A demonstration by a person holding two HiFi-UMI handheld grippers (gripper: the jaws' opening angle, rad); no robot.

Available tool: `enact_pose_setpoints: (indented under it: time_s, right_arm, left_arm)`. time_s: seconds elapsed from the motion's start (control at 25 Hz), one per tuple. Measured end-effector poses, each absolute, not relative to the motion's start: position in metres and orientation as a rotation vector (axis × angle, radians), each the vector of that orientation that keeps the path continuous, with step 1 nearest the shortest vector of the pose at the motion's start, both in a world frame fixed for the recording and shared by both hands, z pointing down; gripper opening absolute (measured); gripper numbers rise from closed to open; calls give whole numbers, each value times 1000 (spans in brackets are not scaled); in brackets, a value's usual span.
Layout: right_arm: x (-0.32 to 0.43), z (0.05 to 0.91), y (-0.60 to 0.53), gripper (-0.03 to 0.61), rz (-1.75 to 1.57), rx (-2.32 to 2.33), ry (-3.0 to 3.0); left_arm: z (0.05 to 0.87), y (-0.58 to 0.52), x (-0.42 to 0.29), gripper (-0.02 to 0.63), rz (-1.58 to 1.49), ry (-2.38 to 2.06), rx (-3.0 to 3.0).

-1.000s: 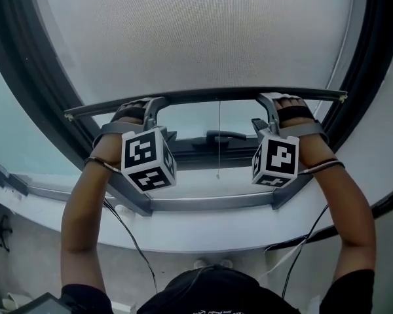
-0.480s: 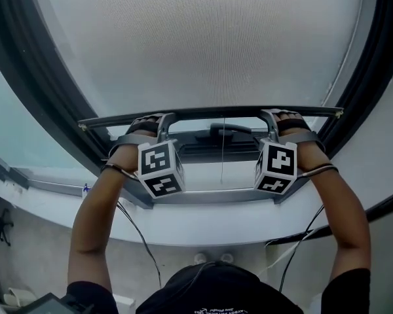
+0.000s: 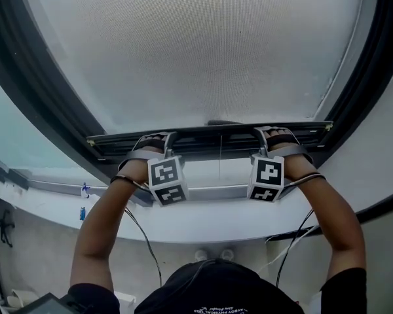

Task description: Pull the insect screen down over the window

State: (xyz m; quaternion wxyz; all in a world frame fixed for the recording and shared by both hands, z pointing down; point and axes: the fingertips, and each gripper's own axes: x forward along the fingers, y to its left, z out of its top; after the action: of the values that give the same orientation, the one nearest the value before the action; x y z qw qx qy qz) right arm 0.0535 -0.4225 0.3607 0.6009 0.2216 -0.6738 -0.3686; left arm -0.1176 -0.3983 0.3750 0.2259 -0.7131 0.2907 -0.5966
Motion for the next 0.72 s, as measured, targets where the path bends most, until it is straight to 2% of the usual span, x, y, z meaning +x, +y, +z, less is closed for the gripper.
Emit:
enact_pose_setpoints:
  time_s: [0.72]
  right_arm:
    - [55, 416, -397, 272, -657, 364, -1577]
  left_arm:
    - [439, -390, -114, 294, -1737, 767, -2034]
